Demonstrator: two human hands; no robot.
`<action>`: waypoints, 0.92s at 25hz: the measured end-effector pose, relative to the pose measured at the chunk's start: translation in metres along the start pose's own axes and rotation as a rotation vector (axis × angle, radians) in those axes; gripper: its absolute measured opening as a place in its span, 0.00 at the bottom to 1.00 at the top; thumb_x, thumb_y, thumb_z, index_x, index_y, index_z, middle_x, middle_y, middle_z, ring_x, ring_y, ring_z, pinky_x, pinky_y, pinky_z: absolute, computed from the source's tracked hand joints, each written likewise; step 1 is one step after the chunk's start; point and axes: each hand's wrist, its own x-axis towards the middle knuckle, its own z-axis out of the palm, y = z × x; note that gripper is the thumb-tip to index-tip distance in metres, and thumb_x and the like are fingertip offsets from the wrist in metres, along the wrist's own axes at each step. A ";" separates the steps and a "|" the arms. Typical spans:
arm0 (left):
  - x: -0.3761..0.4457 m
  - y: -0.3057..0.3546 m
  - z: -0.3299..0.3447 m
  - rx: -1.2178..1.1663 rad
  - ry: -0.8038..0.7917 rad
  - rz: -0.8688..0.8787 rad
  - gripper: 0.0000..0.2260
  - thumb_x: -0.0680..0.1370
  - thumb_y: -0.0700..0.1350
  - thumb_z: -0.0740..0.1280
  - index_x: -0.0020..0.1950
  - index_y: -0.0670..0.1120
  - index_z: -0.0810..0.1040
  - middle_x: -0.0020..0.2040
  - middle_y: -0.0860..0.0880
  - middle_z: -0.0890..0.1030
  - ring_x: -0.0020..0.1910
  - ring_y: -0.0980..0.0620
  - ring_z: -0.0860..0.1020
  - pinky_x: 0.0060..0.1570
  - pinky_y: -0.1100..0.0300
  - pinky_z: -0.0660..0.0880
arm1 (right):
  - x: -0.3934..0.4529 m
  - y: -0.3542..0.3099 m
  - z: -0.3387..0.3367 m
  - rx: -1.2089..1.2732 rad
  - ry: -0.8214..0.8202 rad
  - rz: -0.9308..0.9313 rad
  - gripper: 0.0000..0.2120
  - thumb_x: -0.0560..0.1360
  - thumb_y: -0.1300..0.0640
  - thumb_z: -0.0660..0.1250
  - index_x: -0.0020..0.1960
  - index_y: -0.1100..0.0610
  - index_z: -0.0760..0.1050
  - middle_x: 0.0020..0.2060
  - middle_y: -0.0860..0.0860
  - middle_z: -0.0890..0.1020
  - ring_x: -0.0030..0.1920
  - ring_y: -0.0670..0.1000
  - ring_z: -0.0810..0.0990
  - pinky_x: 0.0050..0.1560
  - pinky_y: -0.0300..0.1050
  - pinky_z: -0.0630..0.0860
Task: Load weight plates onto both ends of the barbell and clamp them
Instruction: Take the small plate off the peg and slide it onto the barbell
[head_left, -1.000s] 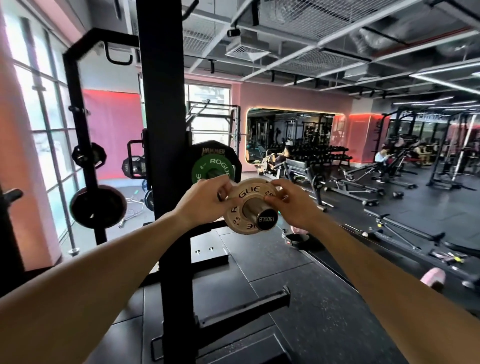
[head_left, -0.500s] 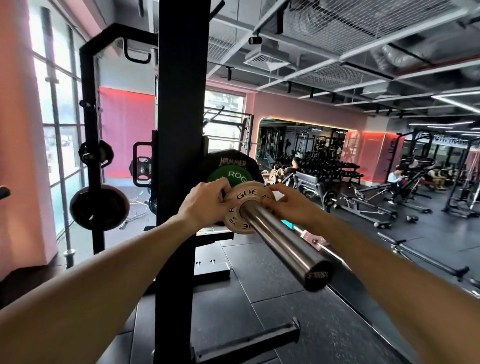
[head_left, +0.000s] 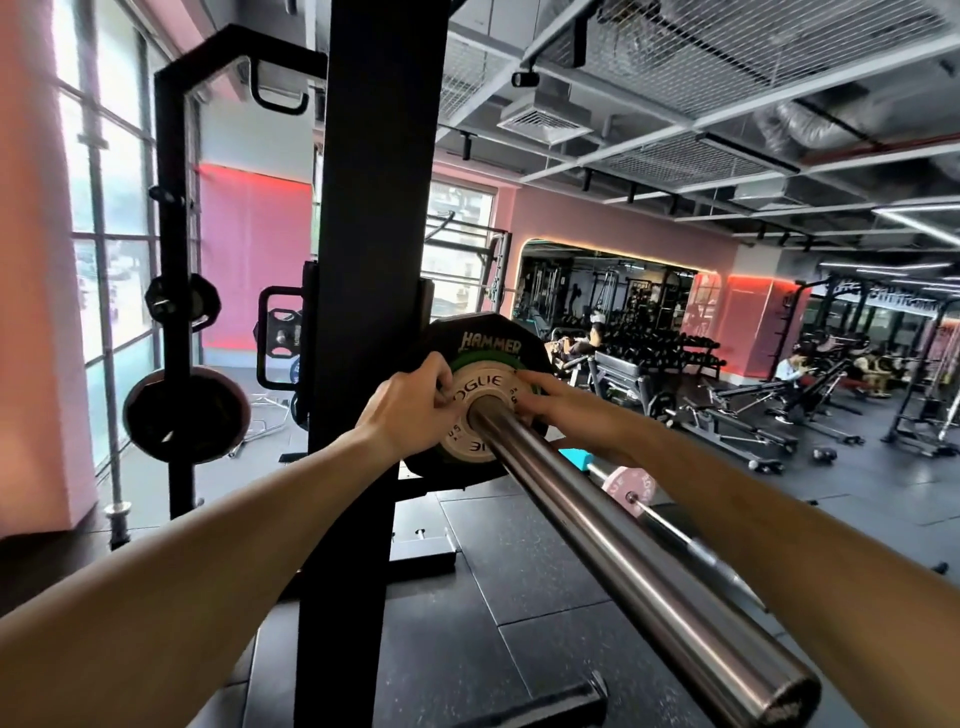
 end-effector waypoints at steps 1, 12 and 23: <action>-0.003 0.002 -0.004 0.002 -0.027 -0.003 0.11 0.73 0.55 0.72 0.47 0.55 0.71 0.36 0.55 0.83 0.36 0.55 0.81 0.38 0.56 0.78 | -0.004 -0.002 -0.001 -0.047 0.019 0.006 0.24 0.83 0.46 0.60 0.78 0.45 0.63 0.73 0.52 0.72 0.68 0.55 0.73 0.68 0.57 0.73; -0.110 0.063 -0.093 -0.033 -0.193 -0.081 0.05 0.74 0.44 0.75 0.42 0.50 0.79 0.33 0.50 0.83 0.30 0.52 0.84 0.25 0.60 0.77 | -0.167 -0.098 -0.002 -0.303 0.030 -0.320 0.07 0.81 0.51 0.66 0.56 0.49 0.81 0.50 0.46 0.83 0.53 0.48 0.82 0.44 0.40 0.75; -0.233 0.055 -0.253 0.128 -0.095 -0.187 0.07 0.74 0.41 0.75 0.41 0.48 0.79 0.38 0.42 0.85 0.31 0.47 0.82 0.33 0.61 0.75 | -0.214 -0.166 0.131 -0.246 -0.091 -0.429 0.10 0.78 0.51 0.71 0.55 0.57 0.84 0.49 0.57 0.86 0.46 0.51 0.83 0.43 0.36 0.76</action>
